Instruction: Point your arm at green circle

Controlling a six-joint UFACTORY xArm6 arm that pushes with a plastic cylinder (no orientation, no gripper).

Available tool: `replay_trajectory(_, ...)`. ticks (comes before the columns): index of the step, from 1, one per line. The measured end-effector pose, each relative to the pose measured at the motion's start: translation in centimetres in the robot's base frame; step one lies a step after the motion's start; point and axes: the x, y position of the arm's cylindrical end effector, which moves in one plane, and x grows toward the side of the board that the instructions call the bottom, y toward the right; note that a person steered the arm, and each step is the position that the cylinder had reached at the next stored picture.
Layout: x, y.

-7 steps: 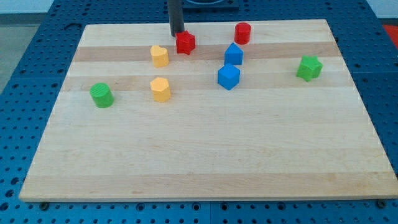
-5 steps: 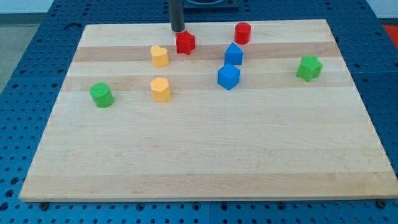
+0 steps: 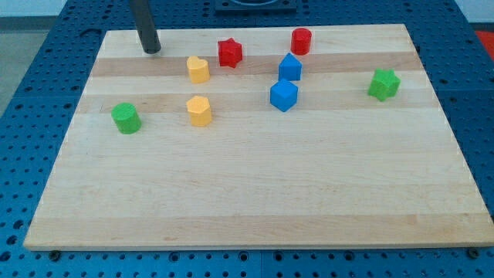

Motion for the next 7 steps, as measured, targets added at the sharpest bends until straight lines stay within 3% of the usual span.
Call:
replay_trajectory(1, -3.1, -3.1)
replay_trajectory(3, -4.7, -10.0)
replay_trajectory(5, 2.6, -2.0)
replay_trajectory(7, 12.0, 0.4)
